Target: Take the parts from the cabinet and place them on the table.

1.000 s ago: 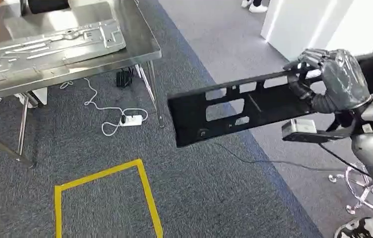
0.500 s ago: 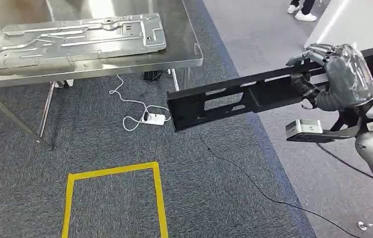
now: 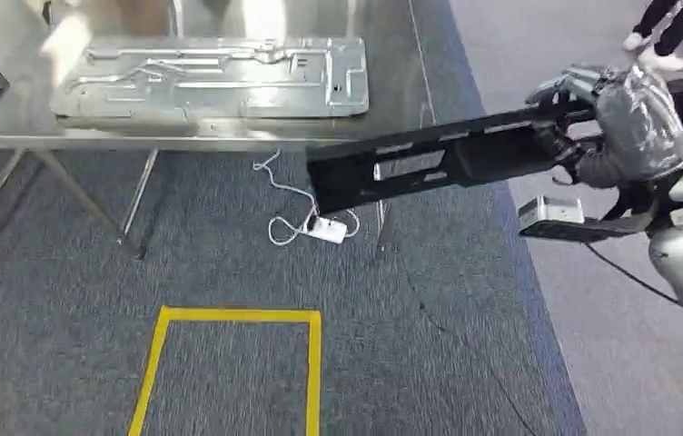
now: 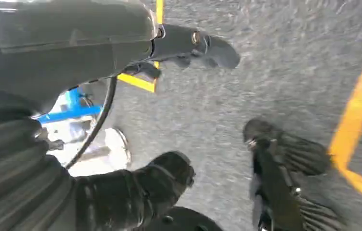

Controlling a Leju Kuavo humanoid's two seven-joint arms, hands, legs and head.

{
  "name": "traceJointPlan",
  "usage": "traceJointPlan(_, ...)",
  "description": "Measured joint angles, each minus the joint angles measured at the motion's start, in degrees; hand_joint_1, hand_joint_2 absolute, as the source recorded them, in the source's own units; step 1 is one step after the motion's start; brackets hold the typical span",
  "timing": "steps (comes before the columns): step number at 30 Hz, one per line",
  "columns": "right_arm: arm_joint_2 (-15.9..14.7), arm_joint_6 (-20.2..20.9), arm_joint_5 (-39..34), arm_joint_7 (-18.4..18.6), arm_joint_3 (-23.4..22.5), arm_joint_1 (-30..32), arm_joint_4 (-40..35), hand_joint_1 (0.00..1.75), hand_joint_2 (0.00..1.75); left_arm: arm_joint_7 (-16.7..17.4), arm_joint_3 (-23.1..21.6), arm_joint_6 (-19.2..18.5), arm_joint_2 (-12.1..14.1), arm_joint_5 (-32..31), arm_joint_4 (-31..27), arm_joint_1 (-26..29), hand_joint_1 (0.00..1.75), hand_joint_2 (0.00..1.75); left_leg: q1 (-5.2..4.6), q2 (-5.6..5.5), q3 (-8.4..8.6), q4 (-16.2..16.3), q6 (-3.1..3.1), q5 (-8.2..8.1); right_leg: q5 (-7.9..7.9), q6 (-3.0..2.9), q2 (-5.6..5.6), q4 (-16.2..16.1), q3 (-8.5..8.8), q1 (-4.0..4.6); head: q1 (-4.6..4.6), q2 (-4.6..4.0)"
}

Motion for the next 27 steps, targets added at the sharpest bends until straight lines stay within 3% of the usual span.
traceJointPlan(1, 0.0, 0.0, 0.0, 0.0, 0.1, 0.1, 0.1, 1.75, 1.75, 0.0, 0.0, 0.0, 0.0, 0.0, 0.0, -0.1, 0.00, 1.75, 0.15, 0.40, -3.45, 4.4, -0.42, -0.48, -0.65, 0.11, -0.80, 0.0, 0.65, -0.03, -0.11, 0.00)
traceJointPlan(2, 0.1, 0.0, 0.0, 0.0, 0.2, 0.2, 0.1, 1.75, 1.75, 0.0, 0.0, 0.0, 0.1, 0.0, 0.0, -0.1, 0.00, 1.75, 0.29, 0.50, -6.01, 6.8, -0.73, 0.25, -1.41, 0.17, -1.53, 0.2, 1.39, -0.17, -0.02, 0.00)
traceJointPlan(3, 0.1, 0.0, 0.0, 0.0, 0.3, 0.3, 0.2, 1.75, 1.75, 0.0, 0.0, 0.0, 0.2, 0.0, 0.0, 0.0, 0.00, 1.75, 0.49, 0.62, -7.34, 6.6, -1.05, 2.64, -2.24, 0.32, -2.08, 0.3, 2.31, -0.32, -0.07, 0.00)
traceJointPlan(5, 0.1, 0.7, 0.0, 0.5, 0.3, 0.0, 0.2, 1.75, 1.75, 0.0, 0.1, 0.0, 0.3, -0.3, 0.0, 0.4, 0.00, 1.75, 0.85, 1.15, -6.65, -0.6, -1.54, 10.71, -4.21, 0.96, -2.93, 1.0, 4.44, -0.72, -0.05, 0.00)
traceJointPlan(6, 0.0, 1.7, -0.2, 1.5, 0.4, -0.7, 0.2, 1.75, 1.75, 0.0, 0.1, 0.0, 0.3, -0.4, 0.0, 0.7, 0.00, 1.75, 0.87, 1.39, -5.54, -4.3, -1.71, 13.05, -5.29, 1.43, -3.20, 1.4, 5.49, -1.01, 0.02, 0.00)
traceJointPlan(8, -0.5, 3.8, -0.9, 3.2, 0.8, -2.8, 0.3, 1.75, 1.75, 0.2, 0.1, -0.1, 0.3, -0.4, 0.0, 0.9, 0.00, 1.75, 0.10, 1.61, -5.46, -3.6, -1.38, 12.14, -6.02, 2.45, -3.63, 1.6, 4.98, -0.72, -0.11, 0.00)
traceJointPlan(9, -1.0, 4.6, -1.1, 4.1, 0.9, -3.6, 0.3, 1.75, 1.75, 0.3, 0.1, -0.1, 0.4, -0.5, 0.0, 0.9, 0.00, 1.75, 0.07, 1.53, -4.66, -5.1, -0.81, 10.60, -6.01, 2.69, -3.72, 1.6, 4.63, -0.66, -0.16, 0.00)
traceJointPlan(10, -1.8, 5.2, -1.3, 4.7, 0.8, -4.5, 0.3, 1.75, 1.75, 0.3, 0.1, -0.1, 0.3, -0.5, 0.0, 0.7, 0.00, 1.75, 0.24, 1.39, -4.30, -6.1, -0.76, 9.77, -6.37, 2.70, -3.69, 2.0, 4.25, -0.53, -0.04, 0.00)
traceJointPlan(11, -2.6, 5.6, -1.6, 5.1, 0.8, -5.5, 0.4, 1.75, 1.75, 0.4, 0.1, -0.2, 0.3, -0.5, 0.0, 0.8, 0.00, 1.75, 0.29, 1.19, -4.66, -5.9, -0.64, 9.88, -6.13, 2.43, -3.59, 1.9, 4.19, -0.55, -0.04, 0.00)
traceJointPlan(14, -4.1, 6.3, -1.8, 5.8, 0.7, -8.2, 0.6, 1.75, 1.75, 0.6, 0.2, -0.2, 0.3, -0.6, 0.0, 0.8, 0.00, 1.75, 0.27, 0.82, -4.57, -6.0, -0.48, 9.51, -5.98, 2.54, -3.54, 1.0, 4.82, -0.55, -0.02, 0.00)
traceJointPlan(17, -5.2, 7.6, -1.9, 6.9, 0.7, -11.0, 1.0, 1.75, 1.75, 0.7, 0.2, -0.1, 0.3, -0.6, 0.0, 0.7, 0.00, 1.75, 0.10, 0.58, -4.17, -6.0, 0.26, 8.90, -5.92, 2.66, -3.51, 0.3, 5.50, -0.55, 0.00, 0.00)
traceJointPlan(21, -5.9, 8.1, -2.0, 7.2, 0.7, -13.5, 1.8, 1.75, 1.75, 0.5, 0.2, -0.1, 0.3, -0.7, 0.0, 0.6, 0.00, 1.75, -0.28, 0.66, -3.69, -6.0, 1.27, 8.24, -6.29, 3.39, -3.40, -0.6, 6.46, -0.90, -0.02, 0.00)
traceJointPlan(26, -6.3, 8.0, -2.0, 7.6, 0.8, -14.5, 2.0, 1.75, 1.75, 0.3, 0.2, -0.3, 0.4, -0.9, 0.0, 0.2, 0.00, 1.75, -0.41, 0.64, -2.86, -6.5, 2.50, 7.76, -6.61, 4.78, -3.28, -1.2, 7.44, -1.23, -0.04, 0.00)
traceJointPlan(27, -6.5, 8.0, -2.1, 7.7, 0.8, -14.7, 2.0, 1.75, 1.75, 0.3, 0.2, -0.3, 0.3, -0.9, 0.0, 0.3, 0.00, 1.75, -0.18, 0.51, -2.24, -7.1, 2.82, 7.89, -7.46, 4.51, -2.14, 0.4, 7.12, -1.32, 0.04, 0.00)
